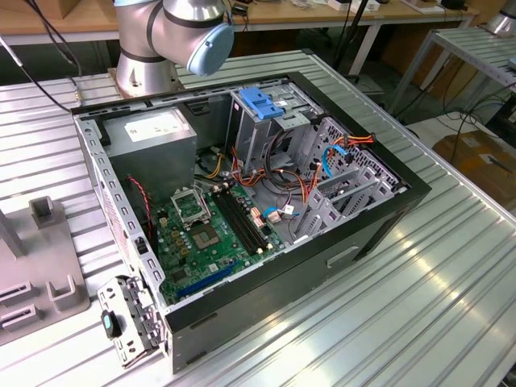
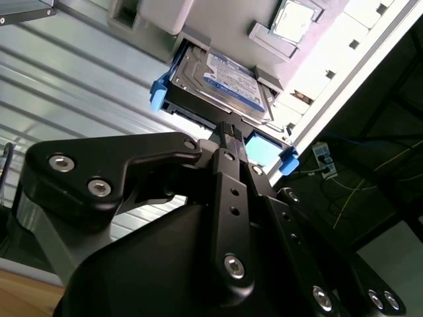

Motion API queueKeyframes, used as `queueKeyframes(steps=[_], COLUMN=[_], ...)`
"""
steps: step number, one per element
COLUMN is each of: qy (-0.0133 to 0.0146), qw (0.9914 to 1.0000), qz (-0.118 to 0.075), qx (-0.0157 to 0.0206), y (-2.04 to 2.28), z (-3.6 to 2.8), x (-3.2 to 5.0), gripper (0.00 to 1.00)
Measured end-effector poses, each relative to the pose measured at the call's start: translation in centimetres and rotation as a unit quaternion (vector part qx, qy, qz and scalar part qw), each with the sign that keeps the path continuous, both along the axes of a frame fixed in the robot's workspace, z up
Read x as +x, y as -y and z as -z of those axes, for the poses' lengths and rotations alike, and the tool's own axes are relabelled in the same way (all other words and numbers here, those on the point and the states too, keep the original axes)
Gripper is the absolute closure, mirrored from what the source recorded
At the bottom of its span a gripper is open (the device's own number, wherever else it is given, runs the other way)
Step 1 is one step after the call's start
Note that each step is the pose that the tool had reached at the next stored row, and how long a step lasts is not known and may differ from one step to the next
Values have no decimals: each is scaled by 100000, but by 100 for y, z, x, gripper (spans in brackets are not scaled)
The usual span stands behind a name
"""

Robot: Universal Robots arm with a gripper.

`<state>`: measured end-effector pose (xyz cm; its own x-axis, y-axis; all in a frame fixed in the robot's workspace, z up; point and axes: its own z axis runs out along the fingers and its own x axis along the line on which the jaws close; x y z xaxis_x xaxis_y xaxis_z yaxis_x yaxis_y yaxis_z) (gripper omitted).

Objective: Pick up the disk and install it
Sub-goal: 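Reach for the disk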

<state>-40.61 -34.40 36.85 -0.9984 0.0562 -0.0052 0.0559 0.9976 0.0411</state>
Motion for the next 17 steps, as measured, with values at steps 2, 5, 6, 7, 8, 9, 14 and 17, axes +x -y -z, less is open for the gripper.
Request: queueKeyframes(steps=[2,5,6,7,8,9,14,17], qy=[-65,-71,-71,-69,-70,-68,-67,-62], qw=[100000,99999,99999,99999,99999,99999,99999,99999], qz=[-303,-431,-424,-426,-425,-426,-425,-424], qx=[-4,1,-1,1,-1,2,2,4], y=[-7,-21,-21,-21,-21,-21,-21,-23], z=[14,23,23,24,24,24,25,32], x=[-17,-42,-44,-45,-46,-46,-51,-67], gripper=[89,89,89,89,89,89,89,89])
